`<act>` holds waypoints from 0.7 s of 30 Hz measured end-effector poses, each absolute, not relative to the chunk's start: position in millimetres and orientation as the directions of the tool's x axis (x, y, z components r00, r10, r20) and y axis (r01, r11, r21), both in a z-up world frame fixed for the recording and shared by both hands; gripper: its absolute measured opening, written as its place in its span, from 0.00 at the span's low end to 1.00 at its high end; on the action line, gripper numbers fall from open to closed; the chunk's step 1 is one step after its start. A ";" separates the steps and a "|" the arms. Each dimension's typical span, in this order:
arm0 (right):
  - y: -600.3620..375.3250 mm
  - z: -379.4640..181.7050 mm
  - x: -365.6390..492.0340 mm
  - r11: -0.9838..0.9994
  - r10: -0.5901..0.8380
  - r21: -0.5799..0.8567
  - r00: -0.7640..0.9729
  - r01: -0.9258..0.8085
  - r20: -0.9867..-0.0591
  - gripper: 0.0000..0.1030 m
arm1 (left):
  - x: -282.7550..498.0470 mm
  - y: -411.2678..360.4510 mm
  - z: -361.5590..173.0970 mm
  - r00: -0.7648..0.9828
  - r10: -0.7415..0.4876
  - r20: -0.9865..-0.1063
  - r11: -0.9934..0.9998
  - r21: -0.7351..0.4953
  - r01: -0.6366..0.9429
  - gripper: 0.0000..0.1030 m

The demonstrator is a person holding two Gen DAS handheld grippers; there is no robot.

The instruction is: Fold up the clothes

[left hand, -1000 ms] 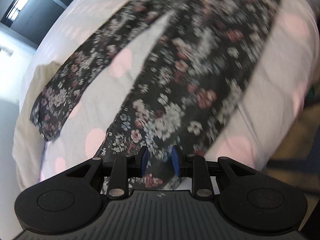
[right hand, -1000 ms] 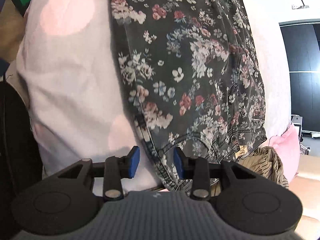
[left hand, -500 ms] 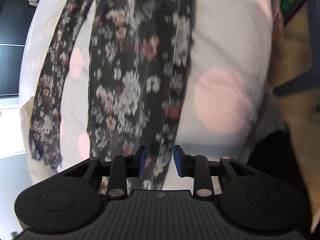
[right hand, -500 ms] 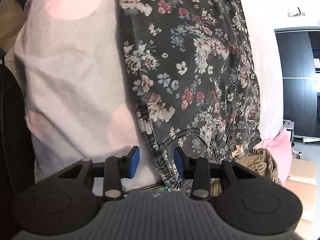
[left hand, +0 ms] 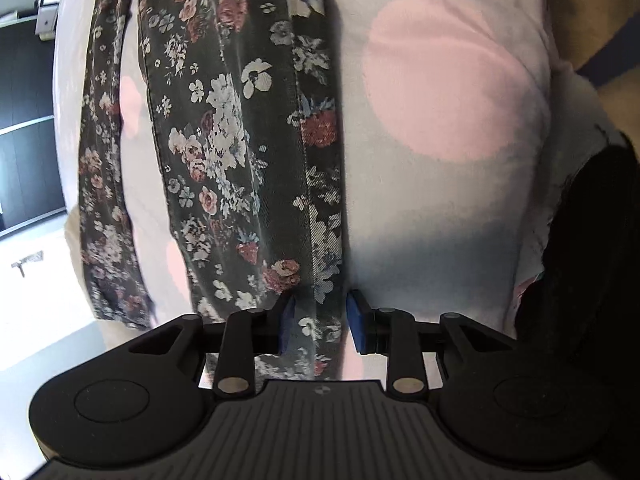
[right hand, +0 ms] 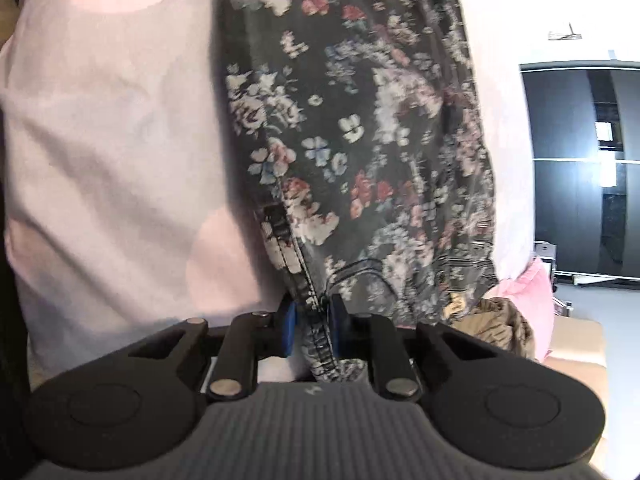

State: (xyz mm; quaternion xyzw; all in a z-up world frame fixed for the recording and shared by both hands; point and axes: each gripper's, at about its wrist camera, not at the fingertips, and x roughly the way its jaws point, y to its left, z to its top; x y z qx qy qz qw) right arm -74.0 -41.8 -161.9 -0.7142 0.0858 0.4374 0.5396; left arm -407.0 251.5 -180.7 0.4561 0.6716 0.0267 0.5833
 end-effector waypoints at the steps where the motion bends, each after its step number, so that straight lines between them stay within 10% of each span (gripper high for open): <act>1: -42.3 -159.3 -73.3 -0.387 0.359 -0.705 0.607 -0.595 -0.709 0.15 | -407.5 251.7 -181.8 0.097 0.649 -0.755 0.577 0.571 0.584 0.25; 10: -29.9 -112.1 -56.4 -0.124 0.435 -0.792 0.685 -0.597 -0.585 0.06 | -412.1 250.8 -190.3 0.113 0.674 -0.730 0.532 0.586 0.611 0.09; 21: -19.7 -100.0 -50.3 -0.110 0.433 -0.805 0.701 -0.583 -0.566 0.06 | -417.5 246.9 -202.1 0.176 0.709 -0.683 0.452 0.631 0.630 0.36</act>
